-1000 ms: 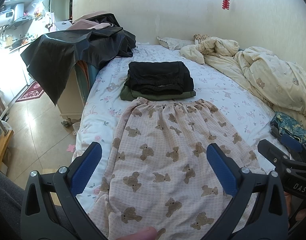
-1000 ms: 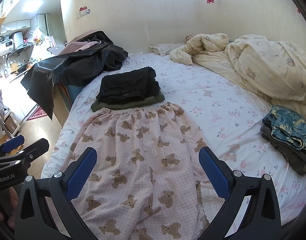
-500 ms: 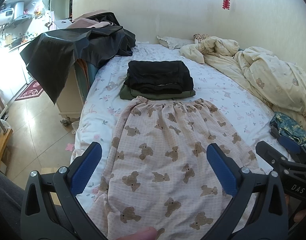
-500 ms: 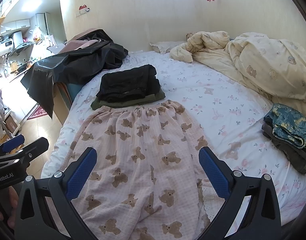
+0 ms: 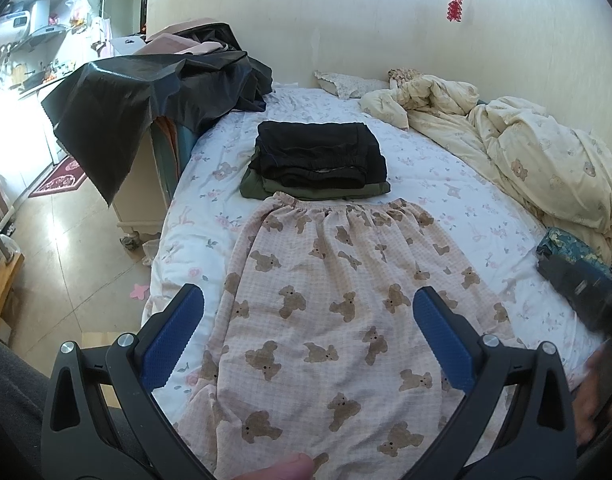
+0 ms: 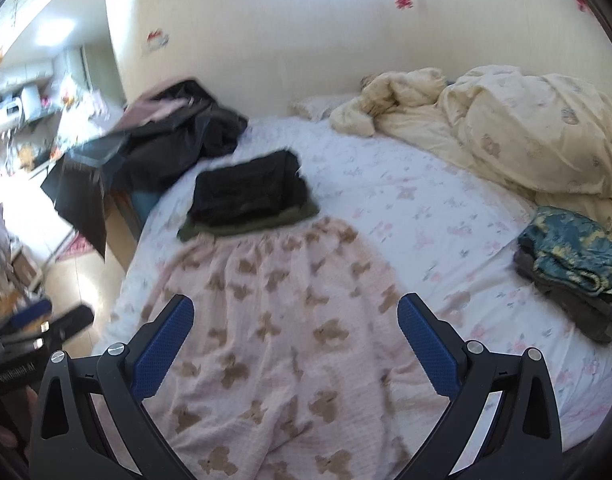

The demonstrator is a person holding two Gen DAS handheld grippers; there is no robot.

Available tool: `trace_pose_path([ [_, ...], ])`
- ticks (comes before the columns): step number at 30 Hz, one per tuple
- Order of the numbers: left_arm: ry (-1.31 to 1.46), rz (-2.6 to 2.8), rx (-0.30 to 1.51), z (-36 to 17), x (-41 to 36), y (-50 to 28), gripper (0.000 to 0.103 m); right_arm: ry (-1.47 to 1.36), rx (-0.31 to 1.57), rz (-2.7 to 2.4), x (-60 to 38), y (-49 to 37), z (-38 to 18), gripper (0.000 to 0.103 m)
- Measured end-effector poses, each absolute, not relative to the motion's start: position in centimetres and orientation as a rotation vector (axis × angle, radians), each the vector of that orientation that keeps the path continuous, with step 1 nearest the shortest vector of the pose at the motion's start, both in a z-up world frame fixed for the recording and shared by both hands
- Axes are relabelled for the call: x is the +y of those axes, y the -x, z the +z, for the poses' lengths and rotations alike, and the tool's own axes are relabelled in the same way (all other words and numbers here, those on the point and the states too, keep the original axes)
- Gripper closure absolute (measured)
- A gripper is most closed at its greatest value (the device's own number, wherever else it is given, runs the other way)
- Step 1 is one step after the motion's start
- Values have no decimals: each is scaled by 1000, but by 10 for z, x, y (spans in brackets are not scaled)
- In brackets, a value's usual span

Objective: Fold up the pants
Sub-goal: 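Grasp the lace-trimmed leg hem of the pink pants with the right gripper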

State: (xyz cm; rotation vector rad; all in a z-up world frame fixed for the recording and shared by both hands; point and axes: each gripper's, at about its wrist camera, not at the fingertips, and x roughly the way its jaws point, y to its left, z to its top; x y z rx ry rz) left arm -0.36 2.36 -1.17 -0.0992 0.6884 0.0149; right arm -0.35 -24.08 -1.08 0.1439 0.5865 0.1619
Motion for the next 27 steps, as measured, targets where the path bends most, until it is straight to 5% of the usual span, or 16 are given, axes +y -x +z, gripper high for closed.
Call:
trace_pose_path([
  [7, 125, 72, 767, -19, 23, 1, 0, -345, 751, -12, -336, -20, -17, 1],
  [14, 162, 54, 794, -10, 17, -1, 0, -513, 1150, -151, -381, -32, -105, 35],
  [27, 163, 37, 806, -11, 15, -5, 0, -497, 1285, -60, -335, -45, -156, 44],
])
